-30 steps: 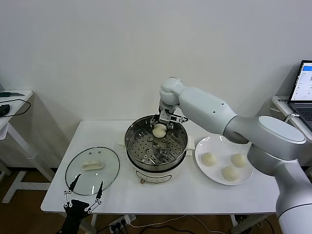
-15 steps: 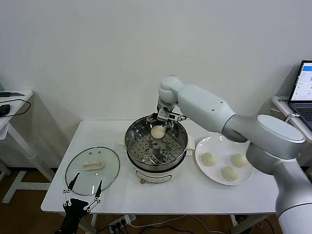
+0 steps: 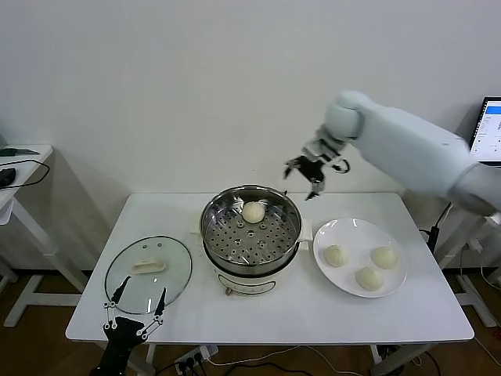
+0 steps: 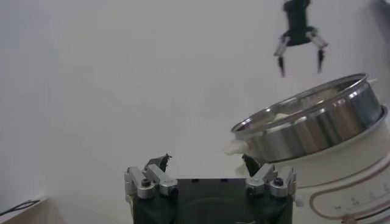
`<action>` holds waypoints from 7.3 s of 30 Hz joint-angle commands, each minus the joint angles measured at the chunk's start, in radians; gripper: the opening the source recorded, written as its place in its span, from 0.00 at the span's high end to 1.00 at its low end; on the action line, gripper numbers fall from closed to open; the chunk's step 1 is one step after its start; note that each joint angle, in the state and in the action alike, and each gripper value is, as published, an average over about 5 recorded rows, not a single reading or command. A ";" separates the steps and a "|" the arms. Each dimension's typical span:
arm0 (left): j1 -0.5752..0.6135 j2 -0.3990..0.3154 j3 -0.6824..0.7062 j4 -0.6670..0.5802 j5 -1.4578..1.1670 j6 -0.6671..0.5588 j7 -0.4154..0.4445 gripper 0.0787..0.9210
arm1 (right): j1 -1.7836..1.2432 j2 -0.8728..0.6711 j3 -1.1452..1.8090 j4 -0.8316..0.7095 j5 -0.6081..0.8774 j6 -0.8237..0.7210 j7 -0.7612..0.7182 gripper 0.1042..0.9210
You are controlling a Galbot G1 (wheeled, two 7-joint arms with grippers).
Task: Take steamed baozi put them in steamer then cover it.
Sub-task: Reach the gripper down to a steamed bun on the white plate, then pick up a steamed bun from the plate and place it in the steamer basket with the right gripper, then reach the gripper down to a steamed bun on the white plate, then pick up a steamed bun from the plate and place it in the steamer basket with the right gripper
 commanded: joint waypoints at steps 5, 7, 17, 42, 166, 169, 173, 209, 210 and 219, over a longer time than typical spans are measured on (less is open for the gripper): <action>0.001 -0.005 -0.003 0.001 0.001 -0.001 -0.003 0.12 | -0.169 -0.195 -0.108 0.007 0.164 -0.212 0.081 0.12; 0.003 -0.006 -0.006 -0.001 0.001 -0.001 -0.003 0.12 | -0.210 -0.170 -0.078 -0.026 0.153 -0.211 0.100 0.12; 0.012 -0.009 -0.024 -0.006 0.001 -0.002 -0.004 0.12 | -0.335 -0.047 0.039 -0.172 0.083 -0.188 0.123 0.12; 0.019 -0.013 -0.039 -0.002 -0.001 -0.008 -0.005 0.12 | -0.382 0.030 0.080 -0.222 0.014 -0.174 0.130 0.17; 0.009 -0.041 -0.007 -0.011 0.037 -0.028 -0.023 0.12 | -0.223 -0.269 -0.127 0.129 -0.063 -0.159 0.061 0.12; 0.011 -0.041 -0.011 -0.007 0.038 -0.031 -0.025 0.12 | -0.235 -0.248 -0.124 0.111 -0.064 -0.160 0.069 0.12; 0.013 -0.042 -0.014 -0.009 0.039 -0.033 -0.025 0.12 | -0.252 -0.228 -0.119 0.095 -0.068 -0.162 0.067 0.12; 0.020 -0.037 -0.022 -0.016 0.031 -0.032 -0.028 0.12 | -0.304 -0.183 -0.064 0.062 -0.104 -0.169 0.051 0.27; 0.020 -0.036 -0.023 -0.017 0.031 -0.032 -0.028 0.12 | -0.304 -0.185 -0.064 0.065 -0.103 -0.169 0.051 0.30; 0.023 -0.030 -0.036 -0.029 0.026 -0.028 -0.029 0.12 | -0.184 -0.193 -0.073 0.107 -0.063 -0.159 0.028 0.36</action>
